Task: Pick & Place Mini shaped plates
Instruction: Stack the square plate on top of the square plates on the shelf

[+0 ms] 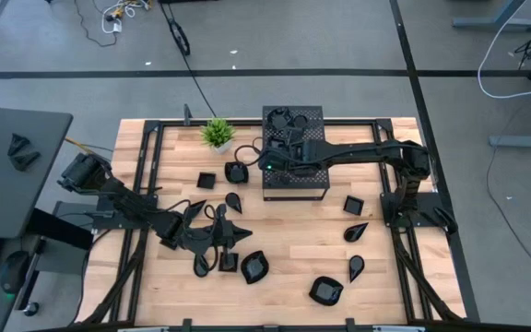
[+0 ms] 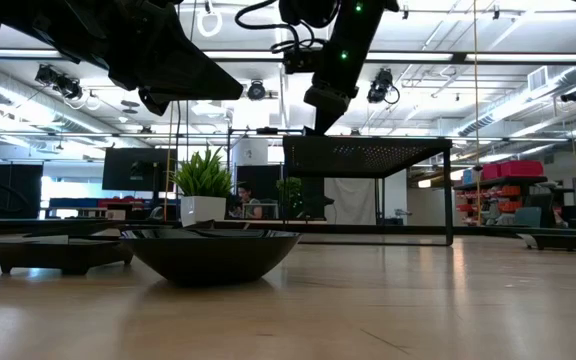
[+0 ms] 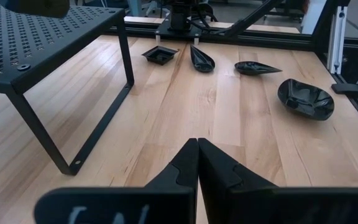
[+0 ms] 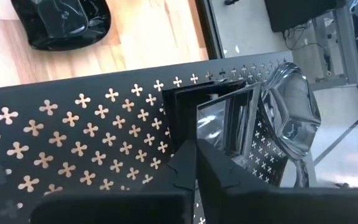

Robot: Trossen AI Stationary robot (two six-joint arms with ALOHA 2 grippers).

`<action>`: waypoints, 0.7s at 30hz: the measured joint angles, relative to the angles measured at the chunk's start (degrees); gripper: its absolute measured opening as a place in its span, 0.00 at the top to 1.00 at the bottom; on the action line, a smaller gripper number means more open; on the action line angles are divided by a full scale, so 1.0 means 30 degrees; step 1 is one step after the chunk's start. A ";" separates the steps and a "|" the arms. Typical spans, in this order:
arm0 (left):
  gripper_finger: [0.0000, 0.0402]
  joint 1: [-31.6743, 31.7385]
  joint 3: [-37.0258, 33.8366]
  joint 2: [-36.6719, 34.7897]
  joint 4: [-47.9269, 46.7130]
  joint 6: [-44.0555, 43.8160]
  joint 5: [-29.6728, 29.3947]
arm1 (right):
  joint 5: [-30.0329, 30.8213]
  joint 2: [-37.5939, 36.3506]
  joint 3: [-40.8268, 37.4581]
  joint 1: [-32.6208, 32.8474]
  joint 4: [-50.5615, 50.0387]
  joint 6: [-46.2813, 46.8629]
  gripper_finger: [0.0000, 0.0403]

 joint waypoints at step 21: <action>0.97 0.0000 0.0000 0.0000 0.0007 0.0007 0.0000 | 0.0020 0.0000 -0.0279 -0.0022 0.1311 -0.1594 0.88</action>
